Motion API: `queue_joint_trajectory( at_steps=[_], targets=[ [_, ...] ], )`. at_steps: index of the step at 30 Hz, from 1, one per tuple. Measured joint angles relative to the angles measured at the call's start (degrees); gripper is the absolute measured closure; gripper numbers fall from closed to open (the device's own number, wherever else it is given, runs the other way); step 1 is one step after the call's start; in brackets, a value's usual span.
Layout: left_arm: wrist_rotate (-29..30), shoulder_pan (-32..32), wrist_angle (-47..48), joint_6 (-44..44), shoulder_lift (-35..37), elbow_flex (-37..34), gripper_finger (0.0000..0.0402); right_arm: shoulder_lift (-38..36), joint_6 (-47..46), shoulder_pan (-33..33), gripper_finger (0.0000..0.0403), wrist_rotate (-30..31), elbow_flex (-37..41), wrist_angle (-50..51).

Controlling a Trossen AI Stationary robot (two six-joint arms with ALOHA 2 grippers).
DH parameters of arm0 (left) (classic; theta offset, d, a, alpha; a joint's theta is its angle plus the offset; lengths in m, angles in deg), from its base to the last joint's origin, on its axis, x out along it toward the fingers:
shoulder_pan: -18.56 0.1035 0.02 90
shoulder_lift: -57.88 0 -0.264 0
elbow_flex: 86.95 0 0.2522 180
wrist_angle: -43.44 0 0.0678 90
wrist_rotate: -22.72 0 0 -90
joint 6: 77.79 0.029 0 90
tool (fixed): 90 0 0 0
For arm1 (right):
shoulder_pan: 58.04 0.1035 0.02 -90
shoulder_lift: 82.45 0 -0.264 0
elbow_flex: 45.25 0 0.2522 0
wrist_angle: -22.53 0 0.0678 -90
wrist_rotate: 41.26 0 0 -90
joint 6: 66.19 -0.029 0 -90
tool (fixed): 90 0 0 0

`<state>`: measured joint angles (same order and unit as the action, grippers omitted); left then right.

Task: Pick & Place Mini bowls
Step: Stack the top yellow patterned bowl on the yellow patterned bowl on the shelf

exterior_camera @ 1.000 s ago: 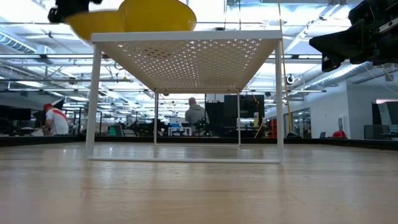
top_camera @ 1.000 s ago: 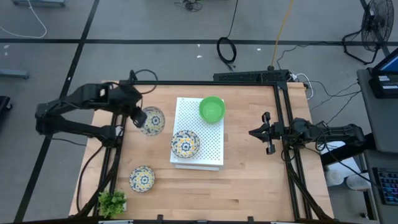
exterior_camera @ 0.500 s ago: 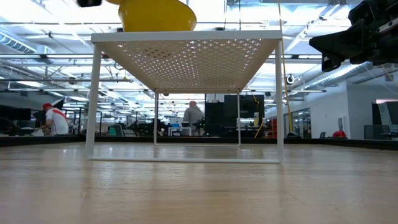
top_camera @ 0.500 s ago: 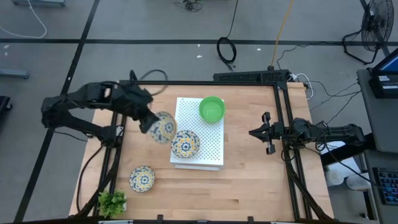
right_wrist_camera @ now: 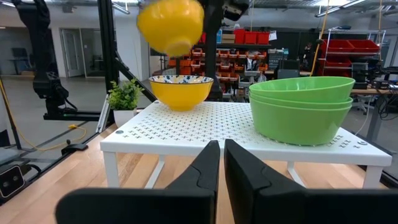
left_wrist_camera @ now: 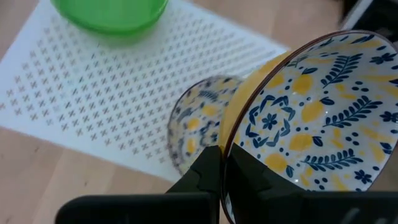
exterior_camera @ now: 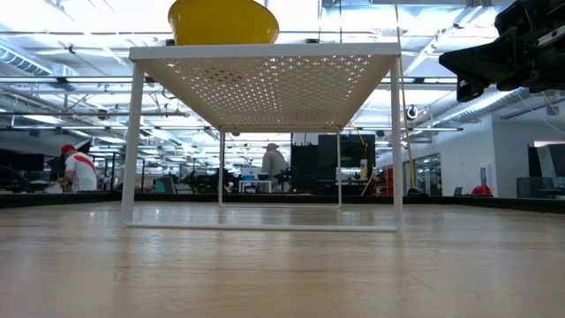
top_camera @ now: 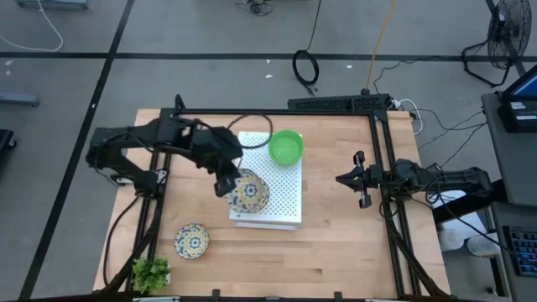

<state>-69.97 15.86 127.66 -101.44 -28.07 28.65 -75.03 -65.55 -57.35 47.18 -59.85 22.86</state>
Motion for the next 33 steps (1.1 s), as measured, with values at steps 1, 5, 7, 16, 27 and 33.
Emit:
queue_joint_trajectory(
  at_steps=[1,5,7,16,27,33],
  targets=[
    [0.15,0.07,0.95,0.0,-0.92,0.22,0.0389,0.0,0.01,0.0,0.0387,0.0,0.0,-0.02],
    [0.15,0.11,3.75,0.35,-3.81,0.3,0.0393,0.0,0.02,0.0,0.0389,0.0,0.0,-0.01],
    [-0.11,0.11,4.62,0.89,-4.99,0.3,0.0393,0.0,0.01,0.0,0.0391,0.0,0.0,-0.02],
    [-0.21,0.69,5.83,1.34,-7.82,0.07,0.0393,0.0,0.02,0.0,0.039,0.0,0.0,0.0],
    [1.27,3.26,5.56,2.27,-8.44,0.01,0.034,0.0,0.02,0.01,0.0387,0.0,0.0,0.0],
    [1.26,4.15,5.54,2.58,-8.44,0.01,0.0332,0.0,0.02,0.01,0.039,0.0,0.0,-0.01]
  ],
)
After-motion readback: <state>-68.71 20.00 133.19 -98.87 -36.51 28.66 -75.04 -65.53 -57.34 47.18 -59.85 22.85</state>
